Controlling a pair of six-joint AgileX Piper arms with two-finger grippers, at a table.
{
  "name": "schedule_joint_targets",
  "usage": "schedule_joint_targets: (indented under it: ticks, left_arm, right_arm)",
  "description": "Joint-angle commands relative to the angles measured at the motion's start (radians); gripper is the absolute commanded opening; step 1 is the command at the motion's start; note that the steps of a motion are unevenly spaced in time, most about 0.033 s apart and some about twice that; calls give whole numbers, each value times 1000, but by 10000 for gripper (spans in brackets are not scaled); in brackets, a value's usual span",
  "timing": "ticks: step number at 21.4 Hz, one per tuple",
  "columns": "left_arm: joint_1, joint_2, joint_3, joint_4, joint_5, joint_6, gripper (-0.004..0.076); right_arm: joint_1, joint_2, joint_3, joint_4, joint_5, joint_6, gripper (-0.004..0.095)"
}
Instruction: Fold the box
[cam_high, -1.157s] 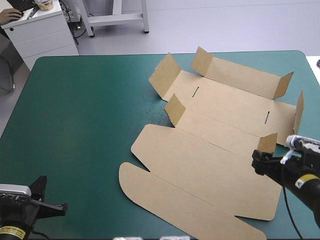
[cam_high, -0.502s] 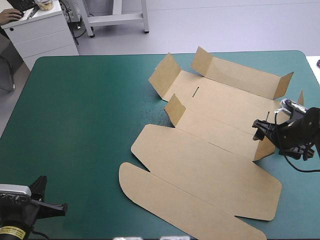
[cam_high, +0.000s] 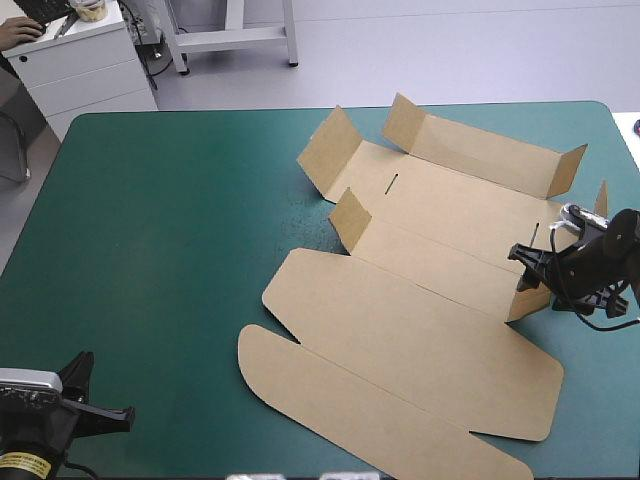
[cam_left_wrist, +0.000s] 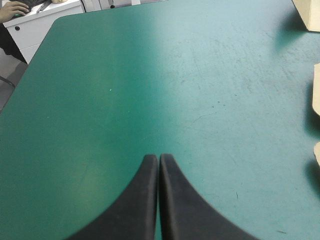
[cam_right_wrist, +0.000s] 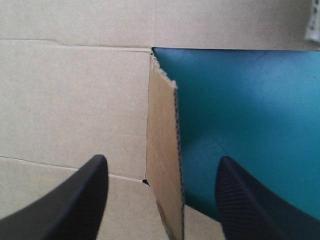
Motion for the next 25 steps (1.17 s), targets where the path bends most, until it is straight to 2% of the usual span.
schedule_joint_targets:
  ticks: [1, 7, 11, 15, 17, 20, 23, 25]
  left_arm:
    - [1, 15, -19, 1, -70, -8, -10]
    - [1, 15, -19, 1, -70, -8, -10]
    - [1, 15, -19, 1, -70, -8, -10]
    - [1, 15, -19, 1, -70, -8, -10]
    - [1, 15, -19, 1, -70, -8, -10]
    - [1, 15, -19, 1, -70, -8, -10]
    - [1, 15, -19, 1, -70, -8, -10]
    - [1, 15, -19, 1, -70, -8, -10]
  right_arm:
    - [-6, 12, -33, 28, -22, -33, 362]
    - [-6, 52, -33, 96, -18, -95, -3]
    - [-6, 60, -33, 134, -20, -200, -18]
    - [30, 64, -35, 126, -59, -395, -18]
    - [104, 115, -93, 99, -65, -477, -18]
    - [197, 193, -218, 24, -52, -525, -19]
    - [301, 311, -407, -35, 17, -714, -19]
    - [358, 375, -528, -63, 52, -773, -19]
